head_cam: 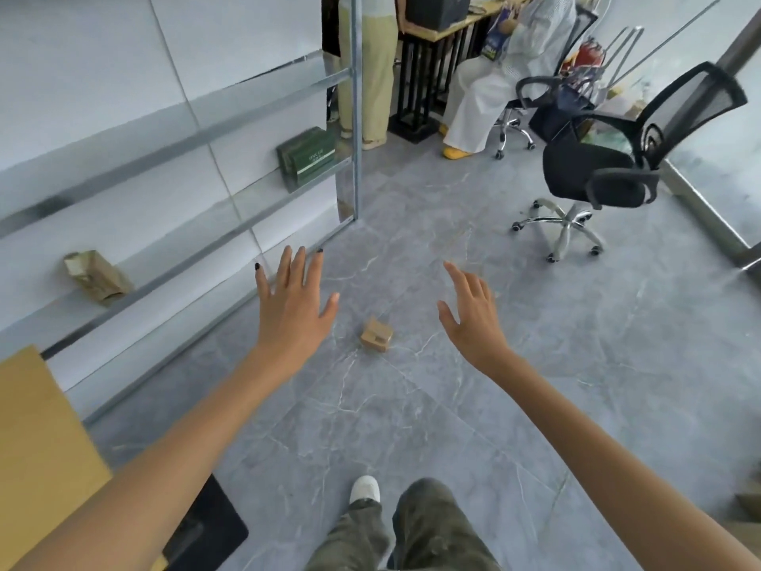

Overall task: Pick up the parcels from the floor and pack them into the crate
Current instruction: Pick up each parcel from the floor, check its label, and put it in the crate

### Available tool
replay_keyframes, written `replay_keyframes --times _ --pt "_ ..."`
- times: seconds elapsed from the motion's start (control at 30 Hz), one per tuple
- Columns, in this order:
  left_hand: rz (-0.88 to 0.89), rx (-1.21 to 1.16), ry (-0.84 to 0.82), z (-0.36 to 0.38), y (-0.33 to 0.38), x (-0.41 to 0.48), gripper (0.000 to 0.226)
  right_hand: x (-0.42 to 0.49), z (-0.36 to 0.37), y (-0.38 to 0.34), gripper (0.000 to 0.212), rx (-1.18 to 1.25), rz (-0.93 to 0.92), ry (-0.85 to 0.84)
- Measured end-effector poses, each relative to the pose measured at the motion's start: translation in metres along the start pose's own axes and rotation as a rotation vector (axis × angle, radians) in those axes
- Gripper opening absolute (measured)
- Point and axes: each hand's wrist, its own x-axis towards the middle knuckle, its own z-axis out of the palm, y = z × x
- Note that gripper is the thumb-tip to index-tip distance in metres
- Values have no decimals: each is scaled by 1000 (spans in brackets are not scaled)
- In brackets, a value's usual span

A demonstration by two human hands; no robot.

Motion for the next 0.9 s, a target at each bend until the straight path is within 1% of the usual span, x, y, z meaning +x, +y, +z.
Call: replay_keyframes --times 0.17,0.33,0.43,0.57,0.67,0.73,0.83,0.9 --pt "39 -23 -73 35 -3 85 63 63 34 31 58 22 78 -93" --pt "49 -56 -147 95 -6 180 62 143 81 83 56 78 230 -196" --pt "25 -154 -159 135 -7 234 53 195 119 117 53 121 304 -288" --pt "26 -247 -180 202 -14 305 38 256 176 159 46 205 439 -366" --pt "-40 -328 -228 283 -25 351 37 287 243 203 42 215 528 -429" --pt "-141 -386 -281 356 -32 376 38 300 300 241 39 254 634 -484" --pt "-286 -445 -437 489 -44 391 41 308 398 300 36 300 820 -549" --pt "-330 -463 -570 584 -55 393 46 309 468 343 37 334 932 -600"
